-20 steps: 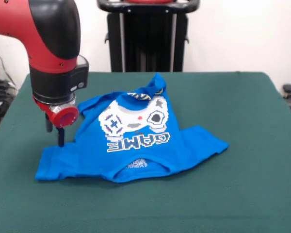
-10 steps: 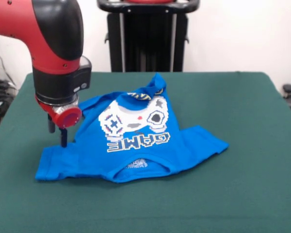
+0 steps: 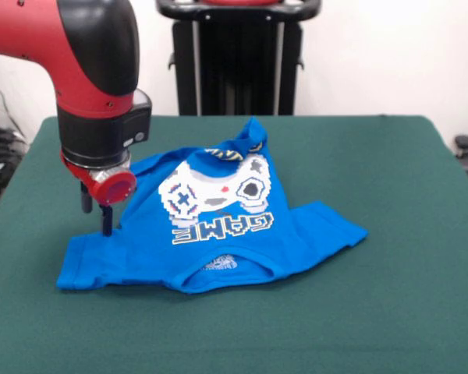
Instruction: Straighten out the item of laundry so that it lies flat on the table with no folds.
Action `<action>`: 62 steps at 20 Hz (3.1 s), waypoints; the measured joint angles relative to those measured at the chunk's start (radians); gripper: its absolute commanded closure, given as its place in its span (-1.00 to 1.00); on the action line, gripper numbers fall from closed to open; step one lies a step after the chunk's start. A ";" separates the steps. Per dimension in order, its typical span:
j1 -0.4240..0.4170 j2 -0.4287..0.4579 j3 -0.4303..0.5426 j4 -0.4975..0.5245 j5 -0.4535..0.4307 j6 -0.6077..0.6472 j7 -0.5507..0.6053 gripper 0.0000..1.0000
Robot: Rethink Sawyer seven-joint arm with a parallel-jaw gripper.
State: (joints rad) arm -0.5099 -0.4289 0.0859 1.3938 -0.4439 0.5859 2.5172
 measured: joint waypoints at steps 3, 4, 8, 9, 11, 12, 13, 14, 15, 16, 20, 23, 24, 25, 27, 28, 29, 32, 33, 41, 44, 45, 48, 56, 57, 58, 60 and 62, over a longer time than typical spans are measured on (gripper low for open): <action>0.005 -0.004 0.000 0.004 0.000 0.000 0.000 -1.00; 0.007 -0.006 0.000 0.006 0.000 0.000 0.000 -1.00; 0.022 -0.033 0.000 0.033 0.000 0.000 0.000 -1.00; 0.026 -0.038 0.000 0.038 0.000 0.000 0.000 -1.00; 0.039 -0.053 0.000 0.054 0.000 0.000 0.000 -1.00; 0.044 -0.056 0.000 0.061 0.000 0.000 0.000 -1.00; 0.047 -0.059 0.000 0.067 0.000 0.000 0.000 -1.00; 0.049 -0.062 0.000 0.072 0.000 0.000 0.000 -1.00; 0.051 -0.064 0.000 0.075 0.000 0.000 0.000 -1.00; 0.055 -0.069 0.000 0.087 0.000 0.000 0.000 -1.00; 0.063 -0.078 0.000 0.118 0.000 0.000 0.000 -1.00; 0.063 -0.083 0.000 0.145 0.000 0.000 0.000 -1.00; 0.063 -0.086 0.000 0.161 0.000 0.000 0.000 -1.00; 0.063 -0.087 0.000 0.164 0.000 0.000 0.000 -1.00; 0.063 -0.088 -0.001 0.172 0.000 0.000 0.000 -1.00; 0.064 -0.089 -0.003 0.182 0.000 0.000 0.000 -1.00; 0.064 -0.089 -0.004 0.186 0.000 0.000 0.000 -1.00; 0.064 -0.090 -0.009 0.196 0.000 0.000 0.000 -1.00; 0.064 -0.090 -0.010 0.197 0.000 0.000 0.000 -1.00; 0.064 -0.091 -0.024 0.214 0.001 -0.004 0.000 -1.00; 0.064 -0.091 -0.027 0.223 0.001 -0.021 0.000 -1.00; 0.064 -0.091 -0.027 0.224 0.001 -0.023 0.000 -1.00; 0.064 -0.091 -0.032 0.233 0.001 -0.040 0.000 -1.00; 0.065 -0.087 -0.058 0.258 0.001 -0.090 0.000 -1.00; 0.065 -0.087 -0.063 0.260 0.001 -0.096 0.000 -1.00; 0.066 -0.087 -0.065 0.261 0.001 -0.099 0.000 -1.00; 0.065 -0.087 -0.071 0.264 0.001 -0.103 0.000 -1.00; 0.065 -0.087 -0.082 0.268 0.000 -0.109 0.000 -1.00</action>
State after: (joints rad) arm -0.4446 -0.5157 0.0037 1.6618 -0.4435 0.4774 2.5172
